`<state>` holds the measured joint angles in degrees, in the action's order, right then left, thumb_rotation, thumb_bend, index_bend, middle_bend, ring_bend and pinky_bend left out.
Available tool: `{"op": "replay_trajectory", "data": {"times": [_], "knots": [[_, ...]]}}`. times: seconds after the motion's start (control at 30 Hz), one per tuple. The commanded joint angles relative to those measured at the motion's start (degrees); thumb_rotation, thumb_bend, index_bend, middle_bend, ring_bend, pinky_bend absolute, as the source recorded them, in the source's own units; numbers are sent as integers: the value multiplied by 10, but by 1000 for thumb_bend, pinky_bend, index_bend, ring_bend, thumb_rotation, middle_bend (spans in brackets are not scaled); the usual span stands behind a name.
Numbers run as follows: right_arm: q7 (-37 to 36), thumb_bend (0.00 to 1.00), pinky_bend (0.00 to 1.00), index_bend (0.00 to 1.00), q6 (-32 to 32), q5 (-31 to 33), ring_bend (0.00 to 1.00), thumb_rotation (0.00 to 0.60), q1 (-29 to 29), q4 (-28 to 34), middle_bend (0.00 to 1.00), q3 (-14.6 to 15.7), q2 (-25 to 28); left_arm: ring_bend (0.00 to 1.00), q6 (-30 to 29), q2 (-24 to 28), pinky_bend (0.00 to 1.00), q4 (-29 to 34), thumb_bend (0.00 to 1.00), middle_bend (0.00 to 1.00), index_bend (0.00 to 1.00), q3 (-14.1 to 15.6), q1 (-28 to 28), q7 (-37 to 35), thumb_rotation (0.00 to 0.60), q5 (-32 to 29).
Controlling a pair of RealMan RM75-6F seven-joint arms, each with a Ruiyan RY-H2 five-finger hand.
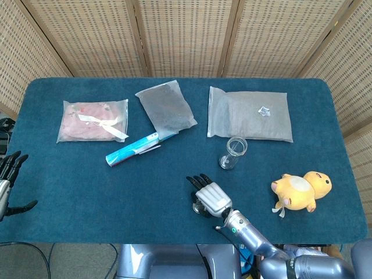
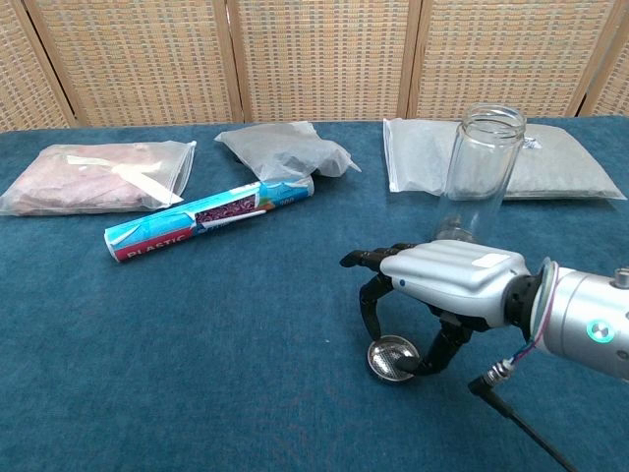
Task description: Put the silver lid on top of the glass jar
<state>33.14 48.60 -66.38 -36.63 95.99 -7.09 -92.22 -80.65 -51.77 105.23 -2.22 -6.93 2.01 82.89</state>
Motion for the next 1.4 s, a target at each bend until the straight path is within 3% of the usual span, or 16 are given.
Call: {"op": "replay_trajectory", "data": {"times": [0.03, 0.63, 1.1, 1.4], "knots": [[-4, 480, 0, 499, 5, 3, 0, 600, 0, -3, 0, 5, -4, 0, 0, 0, 0, -1, 59, 0, 0, 0, 0, -1, 600, 0], [-8, 539, 0, 510, 14, 16, 0, 600, -18, -25, 0, 19, -22, 0, 2, 3, 0, -1, 59, 0, 0, -2, -1, -8, 600, -3], [-23, 569, 0, 619, 19, 18, 0, 600, -27, -45, 0, 24, -31, 0, 6, 3, 0, -3, 59, 0, 0, -2, -2, -9, 600, -8], [-33, 618, 0, 630, 23, 14, 0, 600, -30, -49, 0, 28, -34, 0, 8, 4, 0, -4, 59, 0, 0, -2, -3, -10, 600, -10]]}}
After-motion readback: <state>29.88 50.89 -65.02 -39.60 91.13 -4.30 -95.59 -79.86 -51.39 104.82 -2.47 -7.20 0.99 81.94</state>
